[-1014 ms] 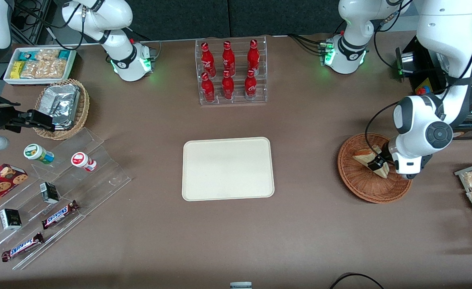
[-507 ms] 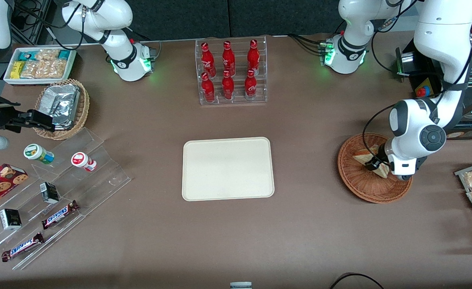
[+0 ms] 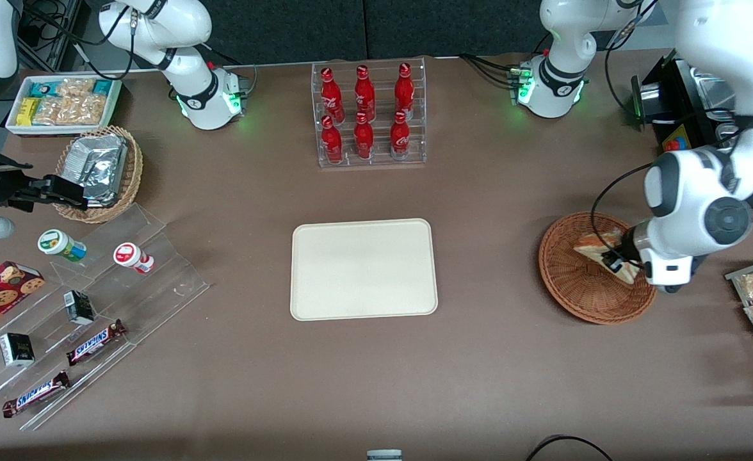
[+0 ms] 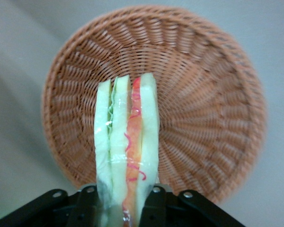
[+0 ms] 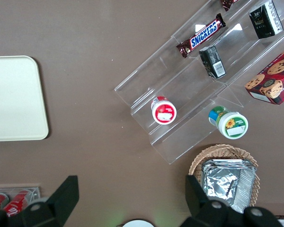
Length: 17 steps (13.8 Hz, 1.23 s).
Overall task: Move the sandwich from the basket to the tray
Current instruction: 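Carry the sandwich with the left gripper over the cream tray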
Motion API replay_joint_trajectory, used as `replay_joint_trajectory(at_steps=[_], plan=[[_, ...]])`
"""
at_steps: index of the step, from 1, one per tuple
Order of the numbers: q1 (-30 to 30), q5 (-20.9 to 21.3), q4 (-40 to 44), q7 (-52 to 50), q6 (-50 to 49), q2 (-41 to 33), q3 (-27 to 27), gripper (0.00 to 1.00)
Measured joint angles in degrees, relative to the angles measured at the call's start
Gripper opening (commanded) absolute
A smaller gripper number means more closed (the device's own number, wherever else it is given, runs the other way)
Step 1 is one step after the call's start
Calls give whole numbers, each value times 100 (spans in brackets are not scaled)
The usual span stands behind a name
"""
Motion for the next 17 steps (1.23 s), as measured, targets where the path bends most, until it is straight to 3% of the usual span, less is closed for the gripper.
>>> replay_joint_trajectory(at_steps=[3, 6, 10, 12, 17], plan=[[-24, -57, 1088, -45, -1326, -215, -504, 5], [-45, -185, 1716, -250, -1855, -232, -1142, 6], [-210, -189, 1827, -592, -1814, -22, -2317, 6], [-710, -137, 1824, -644, -1515, 236, -2461, 6], [-1926, 733, 2171, -643, -346, 1491, -2472, 6]])
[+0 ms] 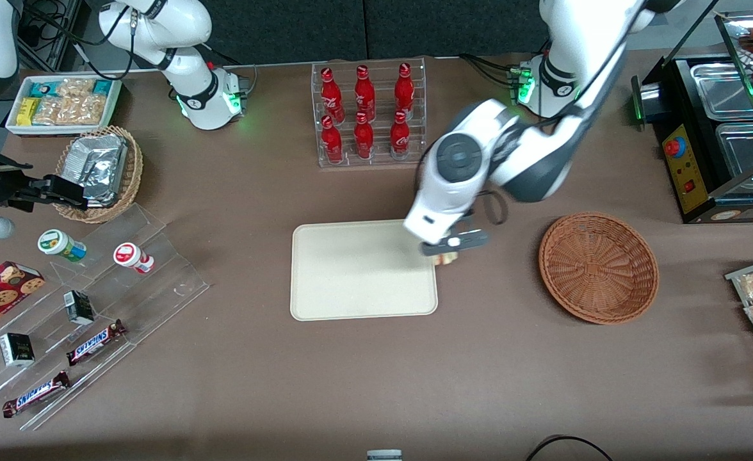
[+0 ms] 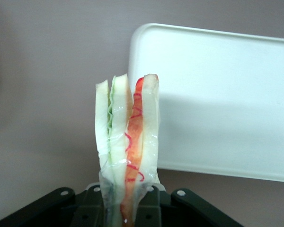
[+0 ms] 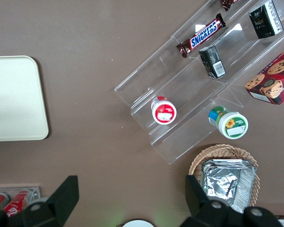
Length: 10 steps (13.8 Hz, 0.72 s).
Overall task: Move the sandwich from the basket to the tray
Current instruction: 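Carry the sandwich with the left gripper over the cream tray, then lower the sandwich onto the tray and open the left gripper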
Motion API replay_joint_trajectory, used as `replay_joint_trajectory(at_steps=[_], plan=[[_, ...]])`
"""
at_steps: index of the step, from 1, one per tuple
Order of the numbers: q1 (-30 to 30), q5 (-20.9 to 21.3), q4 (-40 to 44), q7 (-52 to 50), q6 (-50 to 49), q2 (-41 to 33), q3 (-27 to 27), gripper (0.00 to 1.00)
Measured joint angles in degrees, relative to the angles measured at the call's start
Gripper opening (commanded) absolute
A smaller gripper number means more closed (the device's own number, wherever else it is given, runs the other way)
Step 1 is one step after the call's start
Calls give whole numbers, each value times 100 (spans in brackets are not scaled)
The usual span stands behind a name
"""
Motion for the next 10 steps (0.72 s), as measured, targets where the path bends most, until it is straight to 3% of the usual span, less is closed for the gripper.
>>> replay_joint_trajectory(at_steps=[4, 8, 10], plan=[[-506, 263, 762, 19, 599, 947, 9, 6], [-574, 270, 870, 302, 1336, 1416, 13, 6], [-692, 490, 945, 317, 1569, 1631, 19, 6]])
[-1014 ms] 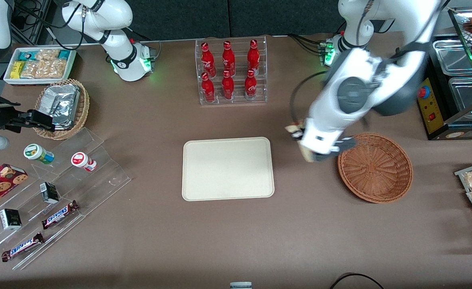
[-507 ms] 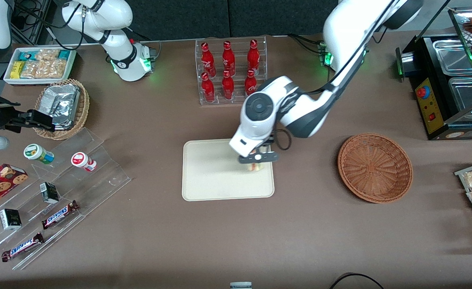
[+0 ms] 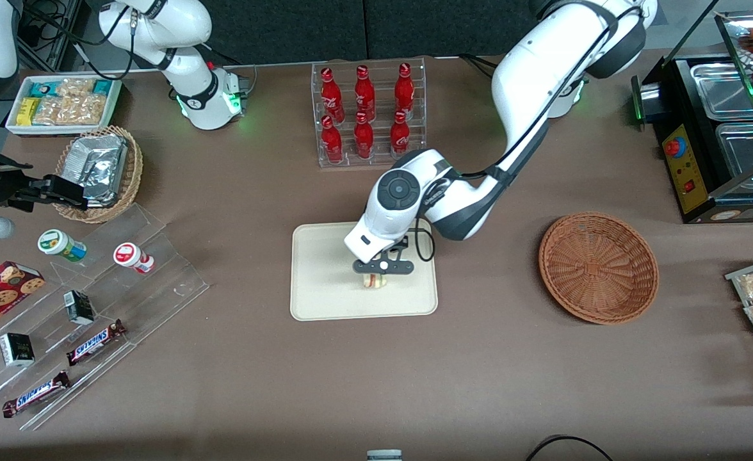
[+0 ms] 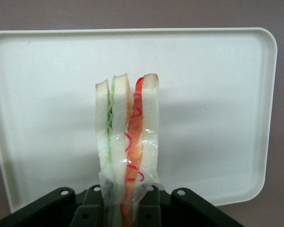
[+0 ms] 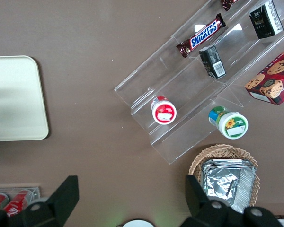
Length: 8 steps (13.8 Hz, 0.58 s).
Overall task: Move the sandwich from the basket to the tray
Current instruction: 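Lower the sandwich onto the tray and open the left gripper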
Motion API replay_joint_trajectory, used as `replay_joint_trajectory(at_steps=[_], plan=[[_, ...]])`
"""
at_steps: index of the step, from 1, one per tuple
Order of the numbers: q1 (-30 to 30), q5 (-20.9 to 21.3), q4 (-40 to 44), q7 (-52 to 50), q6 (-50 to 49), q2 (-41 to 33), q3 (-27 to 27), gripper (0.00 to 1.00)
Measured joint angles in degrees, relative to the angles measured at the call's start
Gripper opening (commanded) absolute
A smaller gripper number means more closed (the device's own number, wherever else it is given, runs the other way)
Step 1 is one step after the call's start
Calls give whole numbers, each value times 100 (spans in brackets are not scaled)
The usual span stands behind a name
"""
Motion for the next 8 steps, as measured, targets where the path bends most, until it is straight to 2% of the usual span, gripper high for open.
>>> replay_joint_trajectory(at_steps=[2, 8], plan=[[-152, 332, 172, -9, 15, 245, 3, 6], [-345, 564, 412, -63, 37, 697, 231, 8]])
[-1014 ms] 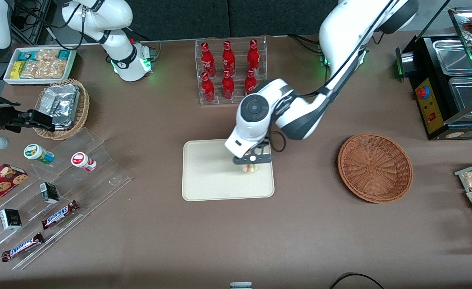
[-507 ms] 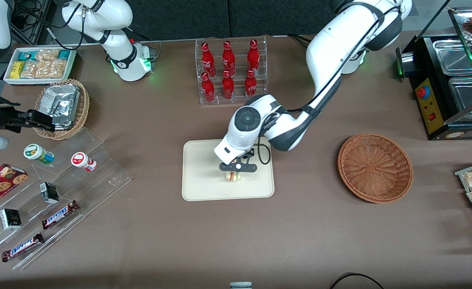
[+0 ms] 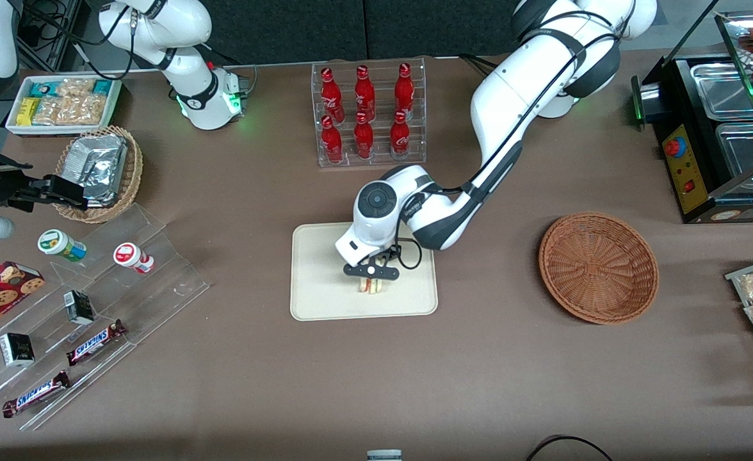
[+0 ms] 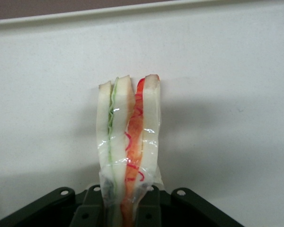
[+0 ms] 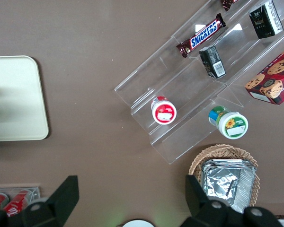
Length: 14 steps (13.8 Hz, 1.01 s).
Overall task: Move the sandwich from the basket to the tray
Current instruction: 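Lower the sandwich onto the tray and open the left gripper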
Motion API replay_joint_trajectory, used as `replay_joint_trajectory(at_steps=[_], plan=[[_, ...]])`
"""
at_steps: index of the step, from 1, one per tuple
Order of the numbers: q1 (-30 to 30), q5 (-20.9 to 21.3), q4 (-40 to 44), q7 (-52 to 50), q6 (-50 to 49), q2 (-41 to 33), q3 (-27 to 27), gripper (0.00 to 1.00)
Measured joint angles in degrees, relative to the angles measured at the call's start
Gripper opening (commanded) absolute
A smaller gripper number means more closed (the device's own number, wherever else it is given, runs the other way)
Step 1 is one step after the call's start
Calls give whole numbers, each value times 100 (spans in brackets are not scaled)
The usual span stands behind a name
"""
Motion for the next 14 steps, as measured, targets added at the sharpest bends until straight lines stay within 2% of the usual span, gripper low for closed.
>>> replay_joint_trajectory(at_steps=[1, 2, 3, 4, 5, 10, 12, 14], plan=[[-5, 0, 30, -16, -1, 6, 14, 13], [-12, 0, 49, -26, -1, 18, 34, 35], [-14, 0, 56, -32, -1, 27, 40, 67], [-18, 4, 66, -36, -1, 28, 47, 86], [-21, 8, 75, -42, -1, 29, 62, 99], [-18, -66, 302, -198, -435, -6, 102, 99], [30, -363, 482, -228, -799, -172, 125, 99], [319, -618, 495, -169, -1184, -513, 116, 99]])
